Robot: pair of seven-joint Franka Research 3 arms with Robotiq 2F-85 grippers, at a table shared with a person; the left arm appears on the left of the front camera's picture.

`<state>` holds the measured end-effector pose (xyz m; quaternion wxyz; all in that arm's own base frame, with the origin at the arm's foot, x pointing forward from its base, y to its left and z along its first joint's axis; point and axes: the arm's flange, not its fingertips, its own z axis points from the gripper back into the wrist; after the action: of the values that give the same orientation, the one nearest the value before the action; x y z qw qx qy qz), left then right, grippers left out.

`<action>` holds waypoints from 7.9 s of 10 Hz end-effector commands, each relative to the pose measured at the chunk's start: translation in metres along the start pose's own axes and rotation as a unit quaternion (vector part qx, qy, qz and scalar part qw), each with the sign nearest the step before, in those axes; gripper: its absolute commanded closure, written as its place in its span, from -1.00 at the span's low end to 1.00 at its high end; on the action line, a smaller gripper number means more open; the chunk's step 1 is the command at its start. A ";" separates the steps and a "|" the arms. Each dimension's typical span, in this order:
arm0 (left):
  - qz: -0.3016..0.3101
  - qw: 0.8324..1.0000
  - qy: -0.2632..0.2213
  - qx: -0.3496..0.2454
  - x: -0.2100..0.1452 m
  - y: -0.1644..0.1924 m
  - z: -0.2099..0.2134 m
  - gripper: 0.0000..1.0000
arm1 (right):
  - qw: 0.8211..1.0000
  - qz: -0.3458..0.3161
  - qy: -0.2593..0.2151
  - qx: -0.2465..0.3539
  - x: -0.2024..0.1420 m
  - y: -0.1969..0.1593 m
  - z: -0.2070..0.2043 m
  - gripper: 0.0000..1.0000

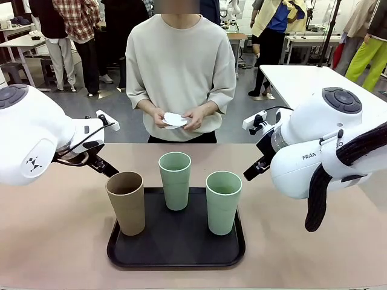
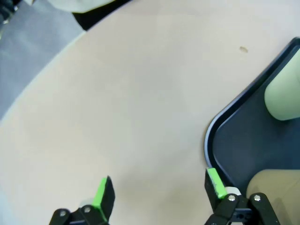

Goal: Place coasters on the table and set cups on them.
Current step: Pick up one Reusable plastic cup and place it on a coaster set by the human.

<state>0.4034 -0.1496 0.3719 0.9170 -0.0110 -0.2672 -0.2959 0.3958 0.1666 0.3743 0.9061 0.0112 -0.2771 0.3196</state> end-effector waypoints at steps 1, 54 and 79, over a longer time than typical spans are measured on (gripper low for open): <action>0.000 1.000 0.000 0.000 0.000 0.000 0.000 -1.00 | 1.000 0.000 0.000 0.000 0.000 0.000 0.000 -1.00; 0.288 0.807 -0.013 -0.515 -0.155 0.206 0.167 -1.00 | 0.756 -0.408 0.008 0.512 -0.206 -0.251 0.157 -1.00; 0.288 0.807 -0.013 -0.515 -0.155 0.206 0.167 -1.00 | 0.846 0.292 -0.250 0.369 -0.103 -0.063 0.012 -1.00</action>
<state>0.3310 0.1316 0.4647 0.8202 -0.5567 -0.0696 -0.1117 0.3647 0.0382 0.3575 0.5951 0.3408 -0.3282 0.6496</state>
